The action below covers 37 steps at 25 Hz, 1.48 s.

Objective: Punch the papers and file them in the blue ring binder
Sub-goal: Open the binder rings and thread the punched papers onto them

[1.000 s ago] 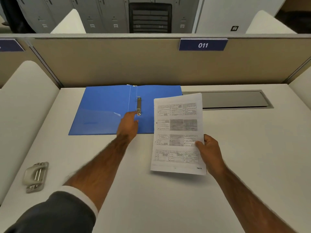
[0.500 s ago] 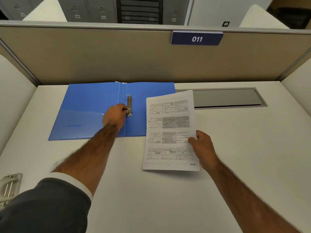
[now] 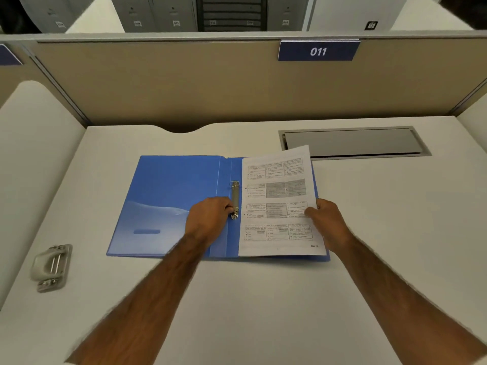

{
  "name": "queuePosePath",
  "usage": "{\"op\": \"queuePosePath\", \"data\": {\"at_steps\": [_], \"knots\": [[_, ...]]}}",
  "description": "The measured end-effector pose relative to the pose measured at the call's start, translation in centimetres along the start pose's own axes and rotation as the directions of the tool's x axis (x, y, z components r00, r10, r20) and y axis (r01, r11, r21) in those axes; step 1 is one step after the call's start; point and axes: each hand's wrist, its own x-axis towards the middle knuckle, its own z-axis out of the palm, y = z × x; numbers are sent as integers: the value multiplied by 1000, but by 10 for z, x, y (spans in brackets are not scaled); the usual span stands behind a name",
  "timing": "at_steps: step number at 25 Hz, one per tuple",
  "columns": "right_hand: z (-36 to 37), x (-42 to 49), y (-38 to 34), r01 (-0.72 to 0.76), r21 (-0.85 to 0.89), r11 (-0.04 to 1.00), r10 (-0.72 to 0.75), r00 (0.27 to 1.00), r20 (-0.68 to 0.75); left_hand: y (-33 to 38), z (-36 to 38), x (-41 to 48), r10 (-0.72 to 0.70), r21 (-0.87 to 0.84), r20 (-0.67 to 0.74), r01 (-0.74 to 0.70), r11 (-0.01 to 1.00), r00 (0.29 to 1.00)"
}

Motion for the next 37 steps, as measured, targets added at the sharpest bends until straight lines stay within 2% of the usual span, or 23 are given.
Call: {"op": "queuePosePath", "data": {"at_steps": [5,14,19,24,25,27,29,30,32,33,34,37], "knots": [[-2,-20,21,-9,-18,1000,9,999,31,8,16,-43,21,76,75,-26,997,997],[-8,-52,51,-11,-10,1000,12,997,78,11,29,-80,19,149,88,-32,988,996],[-9,-52,55,-32,-13,999,33,988,151,12,29,-88,24,111,84,-33,993,996],[-8,-52,52,13,-2,1000,-13,989,145,13,27,-89,12,96,94,-21,995,996],[-12,-52,51,11,3,1000,-12,990,142,13,27,-90,-4,65,96,-2,998,995],[-25,-52,48,11,39,999,-15,992,124,16,23,-93,-49,-105,19,51,993,999],[-43,-53,42,26,122,992,-40,992,116,26,15,-96,-127,-395,-91,81,915,988],[-51,-55,37,41,181,983,-66,989,130,34,9,-93,-167,-574,-85,89,814,982],[-62,-61,26,90,294,952,-146,974,174,55,-8,-85,-140,-865,81,139,482,987],[-63,-65,20,126,323,938,-194,963,186,64,-14,-80,-64,-923,155,167,347,986],[-62,-69,14,169,329,929,-239,953,186,72,-19,-75,11,-945,183,173,279,983],[-56,-80,-4,297,292,909,-346,928,135,89,-30,-70,87,-968,101,78,238,991]]}}
